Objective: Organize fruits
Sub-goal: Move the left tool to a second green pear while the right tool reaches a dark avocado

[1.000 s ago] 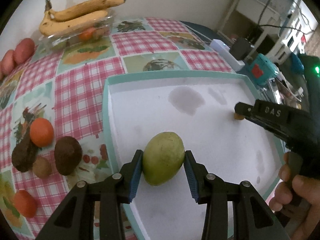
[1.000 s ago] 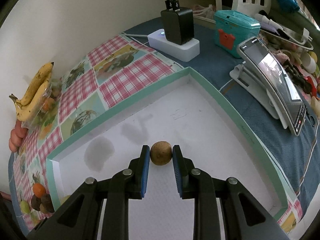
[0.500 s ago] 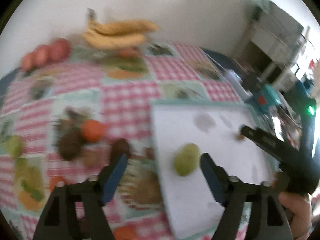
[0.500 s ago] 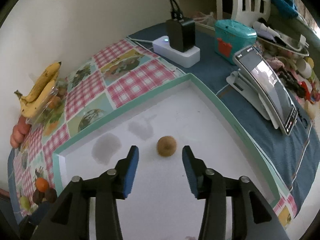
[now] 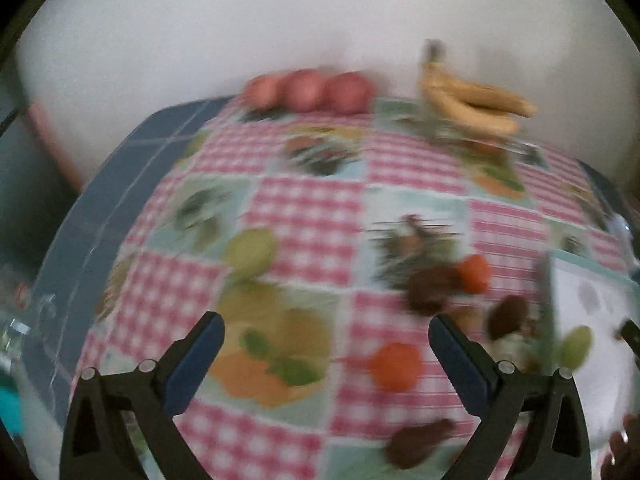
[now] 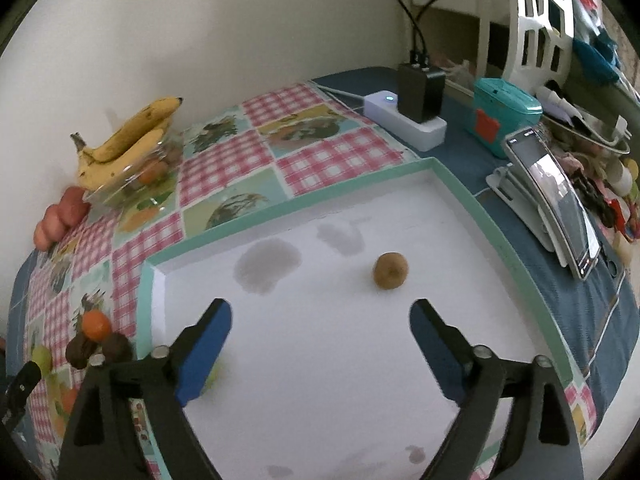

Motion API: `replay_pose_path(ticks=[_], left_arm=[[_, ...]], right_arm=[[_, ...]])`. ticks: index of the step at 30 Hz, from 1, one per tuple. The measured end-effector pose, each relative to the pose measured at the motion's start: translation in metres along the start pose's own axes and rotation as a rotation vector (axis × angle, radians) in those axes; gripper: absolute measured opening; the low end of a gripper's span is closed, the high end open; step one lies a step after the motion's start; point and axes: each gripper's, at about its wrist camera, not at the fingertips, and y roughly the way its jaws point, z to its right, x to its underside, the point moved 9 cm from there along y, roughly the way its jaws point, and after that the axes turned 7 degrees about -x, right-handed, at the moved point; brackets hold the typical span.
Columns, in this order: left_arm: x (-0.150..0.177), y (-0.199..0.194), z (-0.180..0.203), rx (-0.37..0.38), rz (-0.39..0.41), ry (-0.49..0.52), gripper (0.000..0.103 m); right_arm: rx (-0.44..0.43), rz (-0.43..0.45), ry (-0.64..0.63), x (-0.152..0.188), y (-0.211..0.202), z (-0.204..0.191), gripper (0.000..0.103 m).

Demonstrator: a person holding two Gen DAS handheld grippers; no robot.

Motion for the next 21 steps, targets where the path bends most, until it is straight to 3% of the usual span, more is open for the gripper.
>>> replay_pose_path(ticks=[4,9,12,16,21], left_arm=[[0.012,0.018,-0.046,-0.105,-0.061,-0.083,0.103],[0.021,0.034,-0.074,-0.098,-0.126,-0.183,0.103],[0.021,0.036,-0.079,-0.107,-0.142,-0.191,0.103],[0.015,0.036,-0.082,-0.072,-0.129,-0.207,0.103],[-0.001,0.025,-0.101,-0.047,-0.039,-0.248,0.103]], right_arm=[[-0.025,-0.012,0.005,0.007,-0.001,-0.007,0.094],[-0.019,-0.031,-0.040,0.016,0.000,-0.019,0.094],[-0.029,-0.014,-0.069,0.015,-0.003,-0.030,0.094],[-0.047,0.010,-0.108,0.013,-0.007,-0.045,0.094],[-0.101,0.027,-0.141,0.012,-0.013,-0.072,0.094]])
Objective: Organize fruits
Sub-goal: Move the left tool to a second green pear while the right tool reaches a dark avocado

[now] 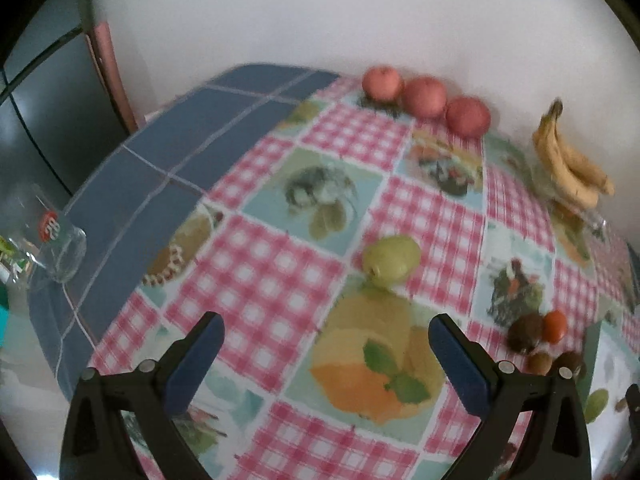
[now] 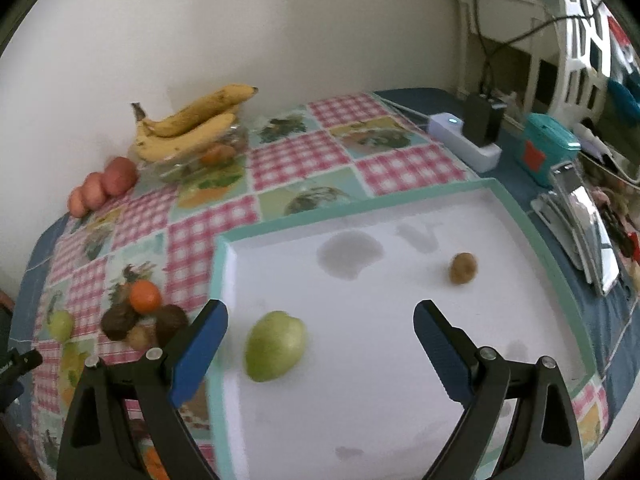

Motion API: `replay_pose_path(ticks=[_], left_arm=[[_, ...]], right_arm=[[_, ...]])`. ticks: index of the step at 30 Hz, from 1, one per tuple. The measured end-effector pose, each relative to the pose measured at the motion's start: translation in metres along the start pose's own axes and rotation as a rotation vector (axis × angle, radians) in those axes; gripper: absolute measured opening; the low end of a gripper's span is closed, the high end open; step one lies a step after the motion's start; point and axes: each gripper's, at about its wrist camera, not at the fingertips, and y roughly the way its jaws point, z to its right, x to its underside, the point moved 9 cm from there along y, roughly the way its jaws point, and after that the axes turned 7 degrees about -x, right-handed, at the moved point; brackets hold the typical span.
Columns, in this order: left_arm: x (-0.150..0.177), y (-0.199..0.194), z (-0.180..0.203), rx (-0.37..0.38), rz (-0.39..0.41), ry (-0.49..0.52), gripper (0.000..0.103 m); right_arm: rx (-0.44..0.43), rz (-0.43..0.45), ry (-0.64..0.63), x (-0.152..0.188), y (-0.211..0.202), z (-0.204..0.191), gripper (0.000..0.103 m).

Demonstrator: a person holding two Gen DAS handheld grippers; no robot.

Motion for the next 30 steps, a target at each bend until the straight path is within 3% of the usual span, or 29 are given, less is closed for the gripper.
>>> replay_pose_path(ticks=[6,12,16,22,26,30], left_arm=[[-0.023,-0.006,-0.016,0.040,0.074,-0.066,0.103],[-0.031,-0.006,-0.012,0.110,0.067,-0.113,0.103],[-0.034,-0.002,0.002,0.152,0.031,-0.071,0.103],[-0.047,-0.013,0.016,0.150,0.079,-0.025,0.103],[-0.046,-0.001,0.024,0.161,0.029,-0.023,0.103],[-0.049,0.013,0.030,0.148,-0.004,-0.016,0.102]], right_arm=[[-0.063,-0.013,-0.107,0.000,0.002,-0.044,0.094],[-0.168,-0.048,-0.104,0.001,0.008,-0.079,0.094],[-0.212,-0.075,-0.137,-0.001,0.012,-0.098,0.094],[-0.206,-0.085,-0.142,-0.013,0.012,-0.105,0.094],[-0.179,-0.074,-0.127,-0.026,0.013,-0.107,0.094],[-0.180,-0.115,-0.098,-0.028,0.028,-0.111,0.091]])
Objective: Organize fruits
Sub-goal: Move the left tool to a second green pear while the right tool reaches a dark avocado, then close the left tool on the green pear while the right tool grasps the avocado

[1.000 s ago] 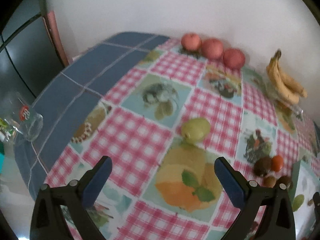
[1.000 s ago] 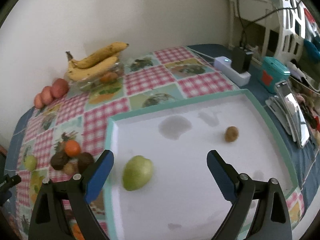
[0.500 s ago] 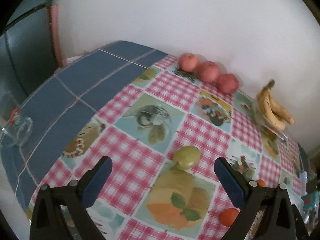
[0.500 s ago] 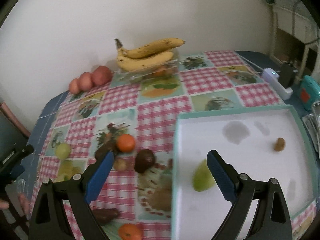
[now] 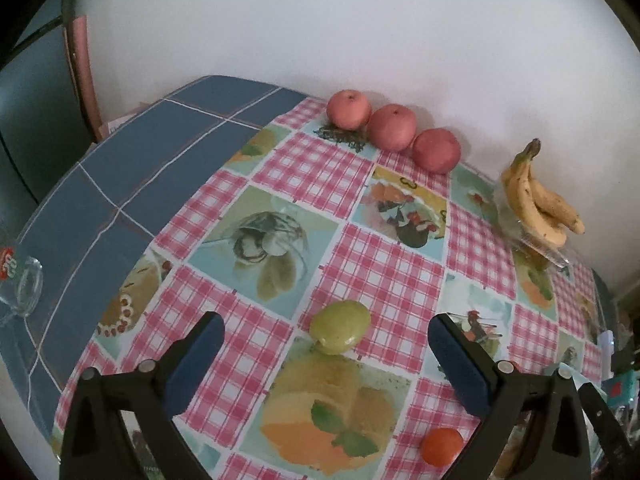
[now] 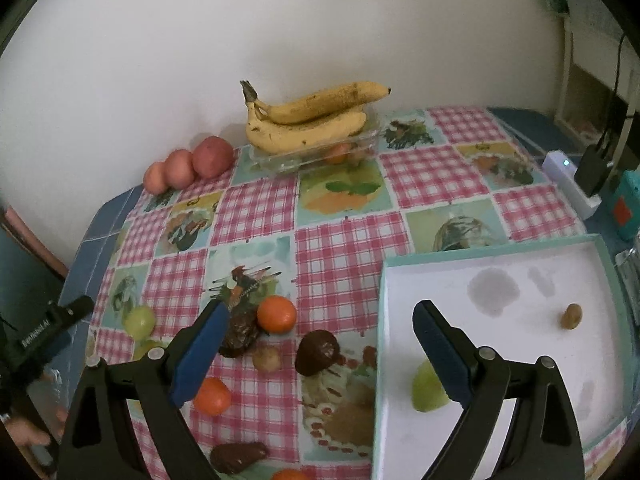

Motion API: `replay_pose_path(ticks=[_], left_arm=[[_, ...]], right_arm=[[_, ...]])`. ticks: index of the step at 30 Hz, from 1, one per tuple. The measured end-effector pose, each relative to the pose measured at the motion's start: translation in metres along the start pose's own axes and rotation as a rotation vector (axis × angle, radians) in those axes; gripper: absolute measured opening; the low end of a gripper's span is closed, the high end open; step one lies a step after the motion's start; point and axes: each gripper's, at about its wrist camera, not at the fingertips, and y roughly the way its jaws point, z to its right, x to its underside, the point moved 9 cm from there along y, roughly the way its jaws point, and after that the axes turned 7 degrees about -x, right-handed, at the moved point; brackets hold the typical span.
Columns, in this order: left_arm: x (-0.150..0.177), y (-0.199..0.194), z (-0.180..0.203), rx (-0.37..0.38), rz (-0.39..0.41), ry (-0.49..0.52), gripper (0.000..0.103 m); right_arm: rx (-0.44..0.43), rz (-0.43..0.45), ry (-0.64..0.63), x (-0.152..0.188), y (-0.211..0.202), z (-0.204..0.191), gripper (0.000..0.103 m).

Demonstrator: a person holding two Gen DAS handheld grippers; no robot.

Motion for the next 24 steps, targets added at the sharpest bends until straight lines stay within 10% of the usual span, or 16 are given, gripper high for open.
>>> replay_pose_path(ticks=[7,24], left_arm=[[-0.006,0.016,0.014,0.011,-0.018,0.037,0.100],[0.030,0.076,0.026,0.007,-0.171,0.097,0.085]], right_arm=[[0.024,-0.058,-0.007,-0.001,0.018,-0.005,0.061],[0.070,-0.232,-0.024,0.042,0.062,0.005,0.051]])
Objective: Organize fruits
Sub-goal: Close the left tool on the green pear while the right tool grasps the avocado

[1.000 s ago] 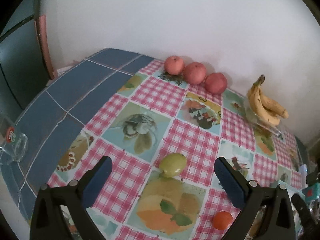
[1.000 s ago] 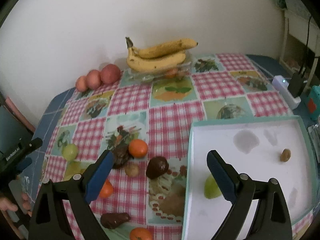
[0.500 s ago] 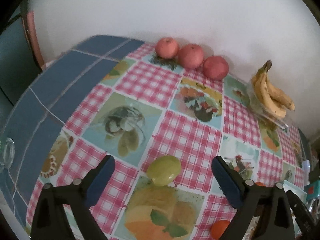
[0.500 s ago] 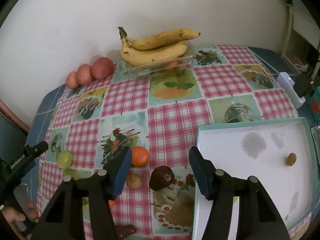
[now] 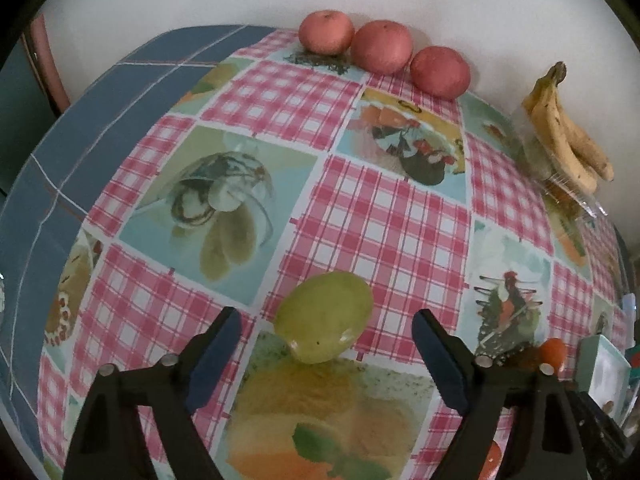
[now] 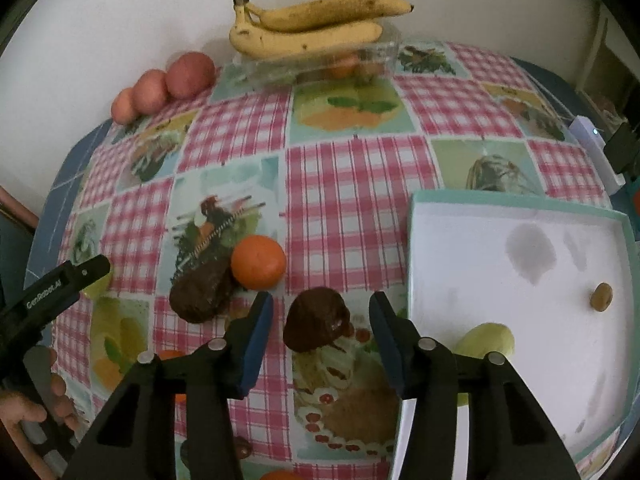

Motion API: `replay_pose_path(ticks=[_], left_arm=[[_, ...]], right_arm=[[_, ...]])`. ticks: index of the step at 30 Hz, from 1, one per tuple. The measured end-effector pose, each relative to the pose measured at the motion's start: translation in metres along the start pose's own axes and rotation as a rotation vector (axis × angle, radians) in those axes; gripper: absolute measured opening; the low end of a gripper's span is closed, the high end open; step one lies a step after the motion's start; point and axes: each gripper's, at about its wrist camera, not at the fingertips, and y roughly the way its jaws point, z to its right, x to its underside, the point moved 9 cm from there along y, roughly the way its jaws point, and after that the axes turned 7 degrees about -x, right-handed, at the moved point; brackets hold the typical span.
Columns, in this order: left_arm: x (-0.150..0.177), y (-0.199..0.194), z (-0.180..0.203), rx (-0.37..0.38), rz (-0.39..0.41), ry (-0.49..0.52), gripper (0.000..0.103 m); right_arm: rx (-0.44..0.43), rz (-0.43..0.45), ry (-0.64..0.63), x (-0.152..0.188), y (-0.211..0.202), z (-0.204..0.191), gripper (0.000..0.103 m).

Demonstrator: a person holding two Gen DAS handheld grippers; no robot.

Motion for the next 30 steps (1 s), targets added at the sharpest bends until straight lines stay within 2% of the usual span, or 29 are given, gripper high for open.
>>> replay_pose_path(ticks=[6,12,18,22,24,25,30], left_arm=[[0.000,0.006,-0.003,0.000,-0.004,-0.004,0.082],[-0.004,0.010,-0.003,-0.031,0.003,0.018,0.081],[-0.007,0.009,-0.009,-0.044,0.010,0.005,0.066],[-0.008,0.008,-0.007,-0.017,0.012,-0.007,0.059],[-0.009,0.007,-0.007,0.011,0.007,-0.020,0.052],[-0.008,0.006,-0.007,0.017,0.000,-0.026,0.052],[-0.006,0.005,-0.011,0.022,-0.017,-0.046,0.051]], right_arm=[[0.002,-0.048,0.012,0.010,0.015,0.005,0.051],[0.010,-0.063,0.007,0.014,0.021,0.005,0.051],[0.045,-0.066,-0.032,0.015,0.022,0.004,0.051],[0.057,-0.066,-0.051,0.015,0.023,0.003,0.051],[0.066,-0.066,-0.053,0.015,0.023,0.005,0.048],[0.069,-0.064,-0.048,0.014,0.025,0.003,0.043],[0.023,-0.053,0.001,0.013,0.019,0.008,0.043]])
